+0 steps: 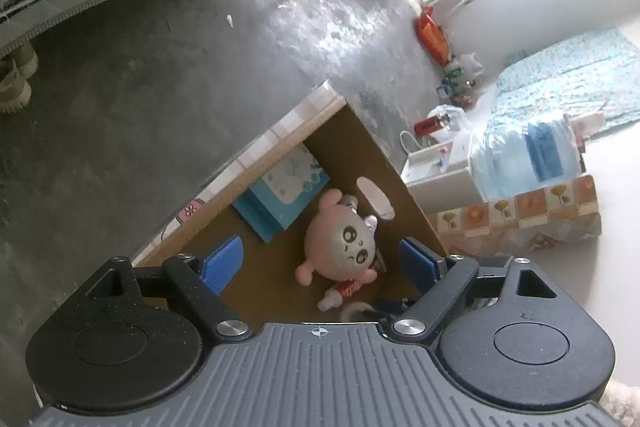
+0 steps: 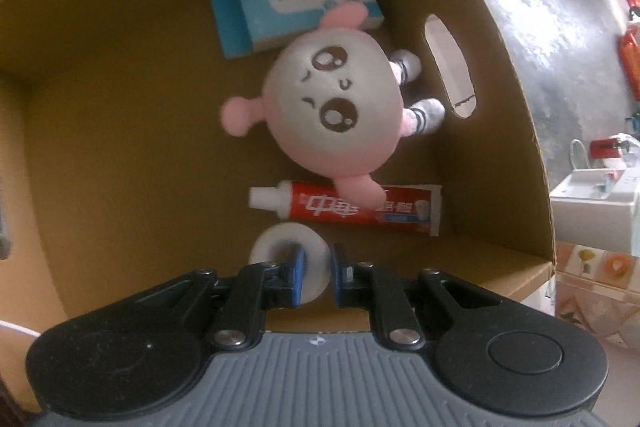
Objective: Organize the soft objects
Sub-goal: 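Carry the white tape roll into the cardboard box and open the right tool, then move both tools back over the remaining mat items, then close the left tool on the white yogurt cup lid, then lift the yogurt cup with the left tool toward the right tool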
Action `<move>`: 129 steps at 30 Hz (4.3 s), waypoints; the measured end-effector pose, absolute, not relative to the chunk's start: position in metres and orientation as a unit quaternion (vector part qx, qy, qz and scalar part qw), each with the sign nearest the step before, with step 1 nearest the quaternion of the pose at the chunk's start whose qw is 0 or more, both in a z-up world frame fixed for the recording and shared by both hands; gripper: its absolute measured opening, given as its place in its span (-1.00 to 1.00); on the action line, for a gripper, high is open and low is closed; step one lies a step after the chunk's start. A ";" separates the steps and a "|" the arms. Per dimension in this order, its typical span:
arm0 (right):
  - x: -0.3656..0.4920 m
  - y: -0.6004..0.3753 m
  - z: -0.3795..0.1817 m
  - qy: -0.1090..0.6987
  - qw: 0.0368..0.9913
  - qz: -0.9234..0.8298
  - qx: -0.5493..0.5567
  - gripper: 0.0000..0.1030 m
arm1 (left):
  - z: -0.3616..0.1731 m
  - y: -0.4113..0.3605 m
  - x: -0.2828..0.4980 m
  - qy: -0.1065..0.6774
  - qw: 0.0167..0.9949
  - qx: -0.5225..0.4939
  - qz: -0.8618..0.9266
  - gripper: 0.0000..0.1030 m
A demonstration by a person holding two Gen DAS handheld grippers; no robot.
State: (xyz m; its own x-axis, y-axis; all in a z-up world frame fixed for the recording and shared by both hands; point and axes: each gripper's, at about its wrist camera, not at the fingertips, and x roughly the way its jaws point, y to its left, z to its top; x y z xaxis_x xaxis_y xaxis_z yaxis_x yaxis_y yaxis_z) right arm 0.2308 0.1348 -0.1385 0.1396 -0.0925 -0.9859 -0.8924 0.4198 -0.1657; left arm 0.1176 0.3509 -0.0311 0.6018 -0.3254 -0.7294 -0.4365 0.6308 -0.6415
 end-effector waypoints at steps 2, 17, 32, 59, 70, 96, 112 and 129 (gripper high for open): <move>0.232 0.134 -0.143 0.573 0.623 0.310 -0.433 -0.65 | -0.033 0.351 0.116 0.448 0.784 -0.430 0.031 0.66; 0.202 0.087 -0.052 0.520 0.747 0.327 -0.254 0.33 | -0.021 0.329 0.116 0.453 0.799 -0.395 0.024 0.66; 0.131 -0.044 0.010 0.512 0.786 0.344 0.036 0.41 | 0.027 0.205 0.094 0.456 0.822 -0.339 0.019 0.66; 0.083 -0.320 -0.036 0.514 0.844 0.083 0.128 0.41 | -0.003 -0.092 0.135 0.546 0.810 -0.156 -0.148 0.66; 0.086 -0.343 -0.066 0.511 0.844 0.065 0.148 0.41 | -0.065 -0.173 0.189 0.546 0.819 -0.026 -0.176 0.25; 0.082 -0.352 -0.085 0.535 0.822 0.074 0.180 0.41 | -0.102 -0.198 0.216 0.582 0.798 0.005 -0.157 0.27; 0.078 -0.350 -0.092 0.538 0.815 0.089 0.196 0.41 | -0.101 -0.178 0.196 0.600 0.786 -0.058 -0.136 -0.11; 0.075 -0.364 -0.071 0.474 0.834 0.125 0.255 0.41 | -0.057 -0.092 0.161 0.599 0.698 -0.331 -0.210 -0.11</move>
State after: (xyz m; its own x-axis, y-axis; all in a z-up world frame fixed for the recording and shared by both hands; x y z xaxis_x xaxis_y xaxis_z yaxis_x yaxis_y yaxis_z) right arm 0.0746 -0.3643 -0.0706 0.5194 0.4503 -0.7263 0.0325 0.8389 0.5433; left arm 0.1607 -0.0916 -0.0572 0.1944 -0.6895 -0.6977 -0.1042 0.6928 -0.7136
